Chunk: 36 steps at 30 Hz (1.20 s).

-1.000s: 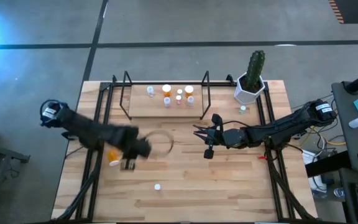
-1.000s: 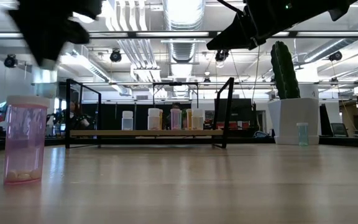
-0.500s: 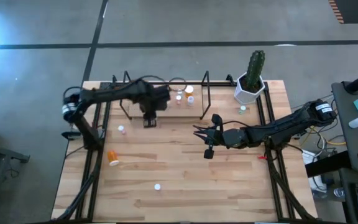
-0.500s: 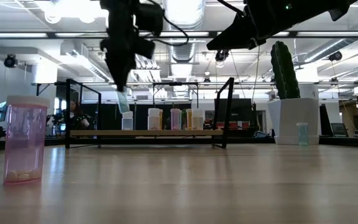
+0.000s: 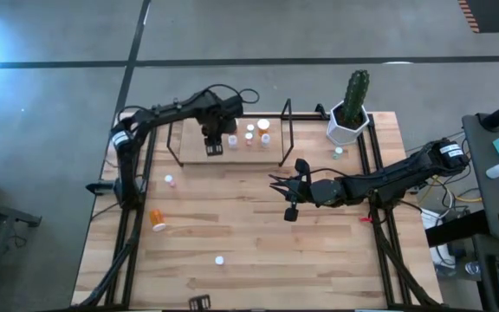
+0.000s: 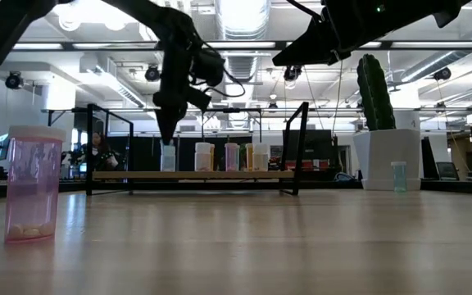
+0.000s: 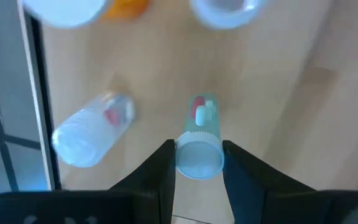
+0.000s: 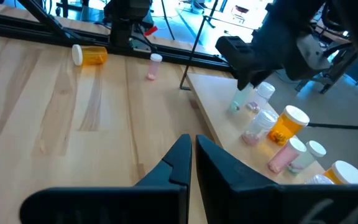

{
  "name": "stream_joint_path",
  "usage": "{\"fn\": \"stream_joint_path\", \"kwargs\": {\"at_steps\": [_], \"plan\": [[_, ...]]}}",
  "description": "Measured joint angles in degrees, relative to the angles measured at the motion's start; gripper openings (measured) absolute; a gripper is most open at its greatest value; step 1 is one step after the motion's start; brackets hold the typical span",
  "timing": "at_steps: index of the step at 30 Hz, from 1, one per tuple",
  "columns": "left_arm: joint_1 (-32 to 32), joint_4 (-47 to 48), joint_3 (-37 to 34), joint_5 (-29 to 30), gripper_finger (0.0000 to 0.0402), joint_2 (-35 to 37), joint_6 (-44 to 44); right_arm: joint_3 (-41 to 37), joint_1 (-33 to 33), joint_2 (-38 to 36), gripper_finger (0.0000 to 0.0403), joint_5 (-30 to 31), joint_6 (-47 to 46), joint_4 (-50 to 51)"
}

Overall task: Pick and place medicine bottles onto shelf by color
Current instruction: Put the bottom green pill bottle on the shelf, then put the bottom pink pill bottle on the shelf

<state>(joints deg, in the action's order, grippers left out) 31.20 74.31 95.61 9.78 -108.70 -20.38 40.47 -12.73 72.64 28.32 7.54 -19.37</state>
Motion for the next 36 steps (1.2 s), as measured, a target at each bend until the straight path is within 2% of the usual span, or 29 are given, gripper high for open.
{"fn": "stream_joint_path", "kwargs": {"at_steps": [7,11,29,36], "plan": [[3.0,-0.2,0.0,-0.4,0.0091,-0.7,-0.1,0.0,0.0,0.0,0.0012,0.0,0.6,0.0],[3.0,0.2,0.0,-3.7,0.0095,-0.7,0.0,0.0,0.0,0.0,0.0012,0.0,0.8,0.0],[2.8,0.1,-0.3,-3.5,0.0168,-0.7,0.5,0.0,0.0,0.0,0.0012,0.0,0.9,-0.1],[2.3,0.3,-0.1,-2.8,0.0196,3.1,0.7,0.0,0.0,-0.2,0.0012,0.1,2.8,-0.6]]}}
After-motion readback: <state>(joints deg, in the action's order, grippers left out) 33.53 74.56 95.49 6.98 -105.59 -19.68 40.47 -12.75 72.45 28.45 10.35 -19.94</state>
